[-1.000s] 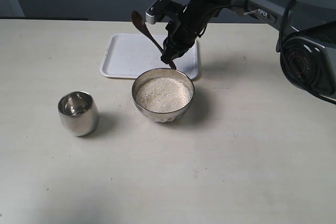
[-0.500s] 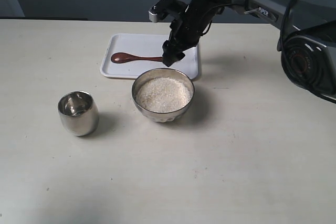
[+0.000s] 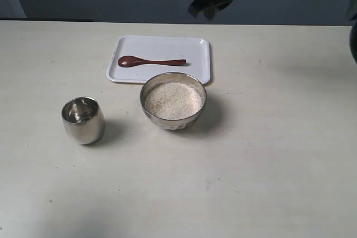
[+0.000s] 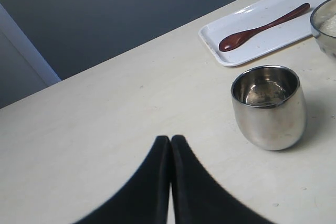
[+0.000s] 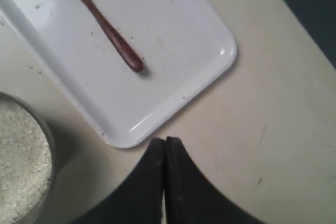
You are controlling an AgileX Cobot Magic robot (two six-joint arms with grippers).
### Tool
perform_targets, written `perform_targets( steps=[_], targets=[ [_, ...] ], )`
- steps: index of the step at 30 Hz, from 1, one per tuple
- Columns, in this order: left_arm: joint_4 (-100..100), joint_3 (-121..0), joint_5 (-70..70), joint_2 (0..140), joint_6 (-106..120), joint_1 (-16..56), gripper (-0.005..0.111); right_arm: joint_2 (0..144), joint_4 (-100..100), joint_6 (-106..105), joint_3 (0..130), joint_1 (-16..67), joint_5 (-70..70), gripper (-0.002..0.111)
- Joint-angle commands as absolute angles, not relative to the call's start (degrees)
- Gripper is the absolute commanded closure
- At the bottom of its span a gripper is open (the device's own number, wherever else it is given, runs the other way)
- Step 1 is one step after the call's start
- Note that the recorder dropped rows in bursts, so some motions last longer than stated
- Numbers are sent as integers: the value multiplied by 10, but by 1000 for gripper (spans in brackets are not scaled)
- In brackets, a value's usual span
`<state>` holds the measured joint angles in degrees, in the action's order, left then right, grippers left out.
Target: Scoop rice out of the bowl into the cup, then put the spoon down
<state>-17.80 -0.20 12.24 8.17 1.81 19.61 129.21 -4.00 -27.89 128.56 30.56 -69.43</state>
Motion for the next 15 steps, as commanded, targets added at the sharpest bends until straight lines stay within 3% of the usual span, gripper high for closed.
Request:
perform_targets(
  steps=[1, 7, 15],
  targets=[
    [-175, 0, 118, 78, 16, 202, 106, 1240, -43, -236, 1288, 303, -700, 109],
    [-175, 0, 118, 78, 16, 202, 106, 1160, -82, -224, 1261, 303, -700, 109],
    [-175, 0, 118, 78, 16, 202, 106, 972, -100, -144, 1088, 303, -700, 109]
  ],
)
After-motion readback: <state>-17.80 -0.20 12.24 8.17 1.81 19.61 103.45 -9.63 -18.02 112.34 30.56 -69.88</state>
